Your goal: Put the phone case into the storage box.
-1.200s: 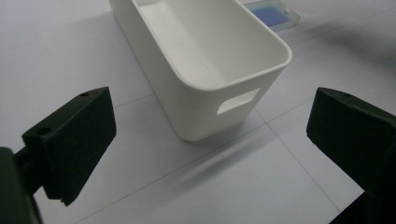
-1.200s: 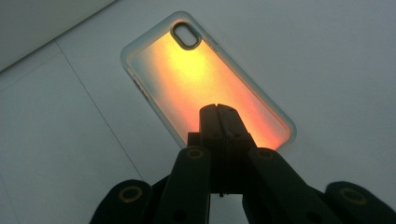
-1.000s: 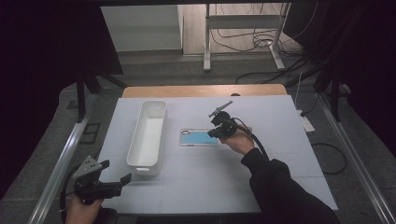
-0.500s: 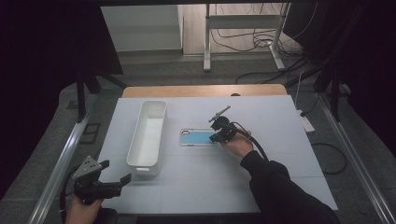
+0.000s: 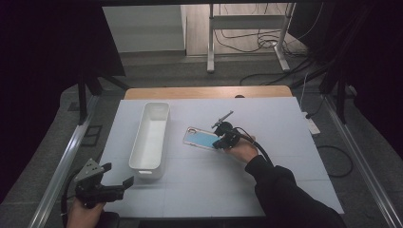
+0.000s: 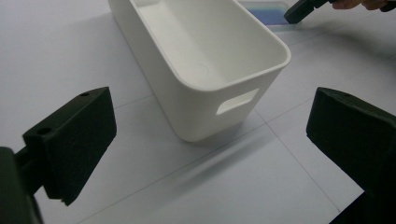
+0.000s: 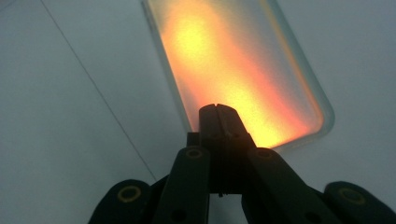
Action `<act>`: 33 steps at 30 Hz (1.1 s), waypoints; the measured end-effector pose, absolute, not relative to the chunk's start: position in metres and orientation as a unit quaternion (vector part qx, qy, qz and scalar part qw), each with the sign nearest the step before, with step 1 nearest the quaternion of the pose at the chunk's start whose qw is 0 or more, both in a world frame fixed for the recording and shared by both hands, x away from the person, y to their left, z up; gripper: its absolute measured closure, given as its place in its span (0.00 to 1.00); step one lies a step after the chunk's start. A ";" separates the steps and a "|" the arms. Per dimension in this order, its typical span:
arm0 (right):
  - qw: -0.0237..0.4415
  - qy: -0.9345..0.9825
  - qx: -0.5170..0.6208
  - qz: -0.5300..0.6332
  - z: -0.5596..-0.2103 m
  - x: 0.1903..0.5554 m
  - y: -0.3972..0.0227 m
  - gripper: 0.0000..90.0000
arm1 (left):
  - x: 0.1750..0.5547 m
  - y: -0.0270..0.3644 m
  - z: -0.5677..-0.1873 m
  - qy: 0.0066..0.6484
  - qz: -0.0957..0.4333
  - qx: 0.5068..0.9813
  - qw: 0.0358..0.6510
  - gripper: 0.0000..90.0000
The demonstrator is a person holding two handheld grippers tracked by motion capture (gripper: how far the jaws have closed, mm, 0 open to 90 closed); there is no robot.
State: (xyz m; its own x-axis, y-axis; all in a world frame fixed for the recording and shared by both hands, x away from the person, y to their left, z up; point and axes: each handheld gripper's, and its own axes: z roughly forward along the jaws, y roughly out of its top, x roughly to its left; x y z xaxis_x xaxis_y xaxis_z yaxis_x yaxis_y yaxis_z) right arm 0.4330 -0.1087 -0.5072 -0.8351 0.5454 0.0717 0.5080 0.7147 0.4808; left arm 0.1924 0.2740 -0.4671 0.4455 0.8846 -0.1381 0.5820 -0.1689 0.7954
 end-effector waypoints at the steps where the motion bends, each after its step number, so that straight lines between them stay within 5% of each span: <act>1: 0.035 0.926 0.282 0.249 -0.507 0.432 -0.108 0.99 | 0.192 0.274 -0.467 0.494 0.183 0.742 0.414 0.03; 33: 0.024 0.923 0.298 0.243 -0.504 0.420 -0.142 1.00 | 0.193 0.274 -0.467 0.493 0.184 0.743 0.414 0.03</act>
State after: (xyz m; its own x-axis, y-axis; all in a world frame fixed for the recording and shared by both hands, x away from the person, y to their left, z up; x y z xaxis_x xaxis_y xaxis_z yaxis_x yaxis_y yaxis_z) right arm 0.4202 -0.1419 -0.5045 -0.8214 0.5614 0.1008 0.5382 0.7043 0.4629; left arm 0.1925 0.2735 -0.4670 0.4471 0.8841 -0.1358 0.5799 -0.1709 0.7966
